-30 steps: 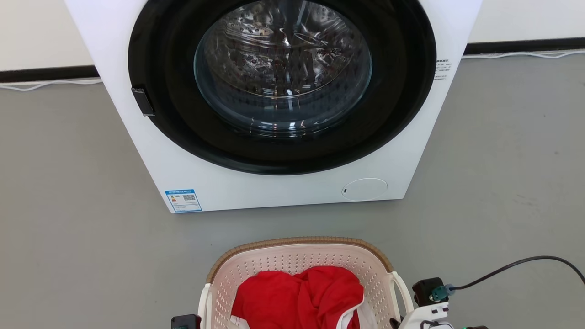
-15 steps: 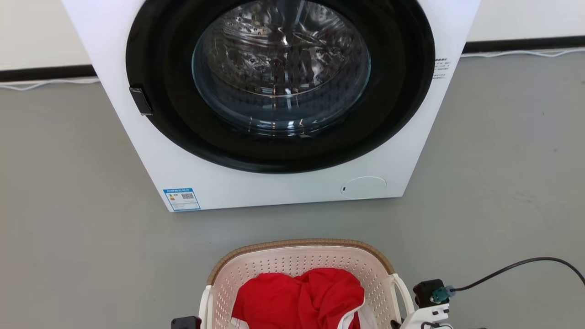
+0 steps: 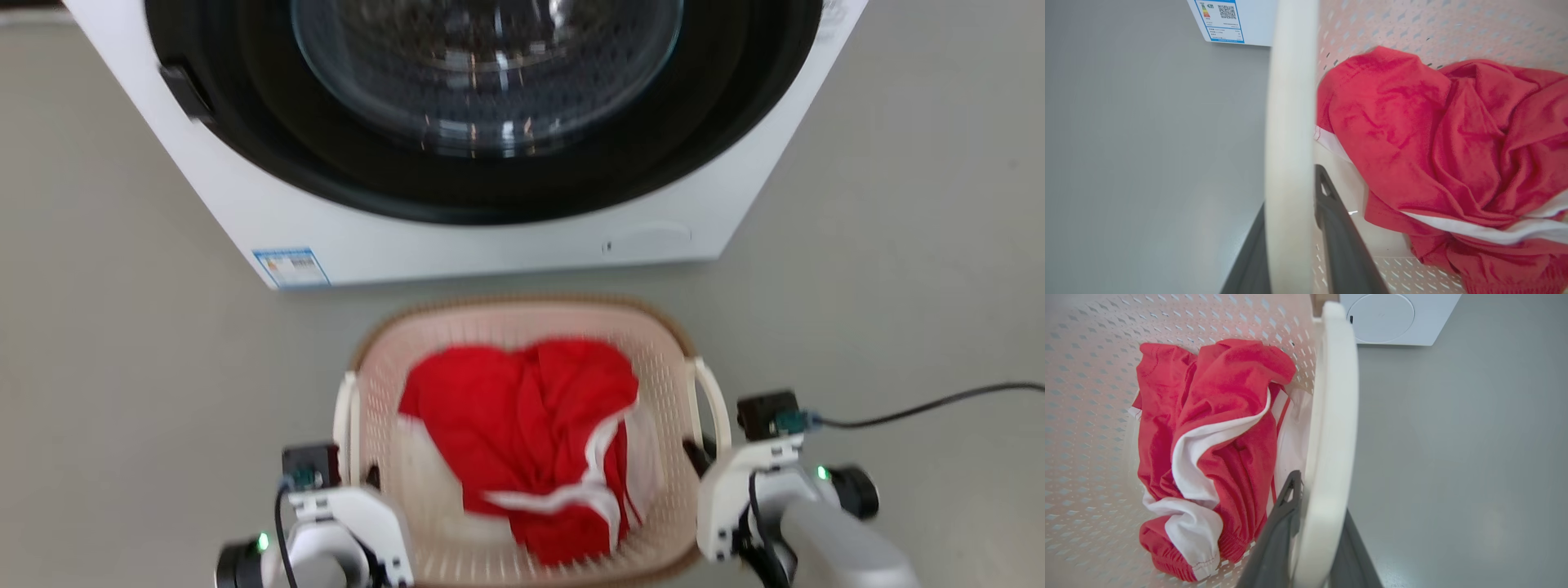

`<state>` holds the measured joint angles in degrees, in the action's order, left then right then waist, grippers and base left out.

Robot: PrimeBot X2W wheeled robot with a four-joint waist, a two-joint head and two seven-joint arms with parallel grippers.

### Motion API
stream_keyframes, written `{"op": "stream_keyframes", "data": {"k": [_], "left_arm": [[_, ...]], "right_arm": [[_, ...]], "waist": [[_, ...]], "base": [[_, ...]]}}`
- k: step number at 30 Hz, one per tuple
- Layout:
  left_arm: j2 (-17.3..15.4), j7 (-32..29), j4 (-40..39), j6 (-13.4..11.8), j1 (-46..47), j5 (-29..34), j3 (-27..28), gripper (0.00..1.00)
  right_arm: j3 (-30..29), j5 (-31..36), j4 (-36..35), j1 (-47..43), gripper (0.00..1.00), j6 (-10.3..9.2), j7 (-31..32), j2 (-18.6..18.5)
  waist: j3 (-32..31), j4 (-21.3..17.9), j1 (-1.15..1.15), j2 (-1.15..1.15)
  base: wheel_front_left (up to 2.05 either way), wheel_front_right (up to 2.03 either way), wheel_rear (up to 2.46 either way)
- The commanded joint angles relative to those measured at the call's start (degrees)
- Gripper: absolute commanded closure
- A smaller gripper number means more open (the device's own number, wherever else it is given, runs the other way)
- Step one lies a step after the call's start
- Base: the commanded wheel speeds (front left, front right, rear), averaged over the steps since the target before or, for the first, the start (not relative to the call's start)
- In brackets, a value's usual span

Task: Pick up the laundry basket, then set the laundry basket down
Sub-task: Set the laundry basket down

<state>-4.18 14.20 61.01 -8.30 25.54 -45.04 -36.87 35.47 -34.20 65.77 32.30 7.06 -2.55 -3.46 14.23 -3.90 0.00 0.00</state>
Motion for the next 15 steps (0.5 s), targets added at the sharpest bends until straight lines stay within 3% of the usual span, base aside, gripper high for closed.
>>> {"op": "stream_keyframes", "data": {"k": [1, 7, 15], "left_arm": [[-1.21, 0.80, -2.03, -0.37, 2.86, 1.66, 1.87, 1.00], [-2.77, 0.80, -6.66, -0.95, 6.43, 6.23, 5.88, 1.00], [-2.30, 0.80, -9.57, 0.36, 11.83, 10.84, 10.79, 1.00]], "right_arm": [[1.12, 0.04, -1.88, 1.59, 1.00, 0.43, -1.60, 0.58], [0.50, 0.77, -1.37, 7.21, 1.00, 0.43, -4.33, 0.58], [-1.69, 2.59, 0.92, 15.37, 1.00, 0.43, -8.58, 0.58]], "waist": [[5.38, -0.71, 0.00, 0.00], [14.11, -1.58, 0.00, 0.00], [26.05, -1.72, 0.00, 0.00]], "base": [[0.00, 0.00, 0.00], [0.00, 0.00, 0.00], [0.00, 0.00, 0.00]]}}
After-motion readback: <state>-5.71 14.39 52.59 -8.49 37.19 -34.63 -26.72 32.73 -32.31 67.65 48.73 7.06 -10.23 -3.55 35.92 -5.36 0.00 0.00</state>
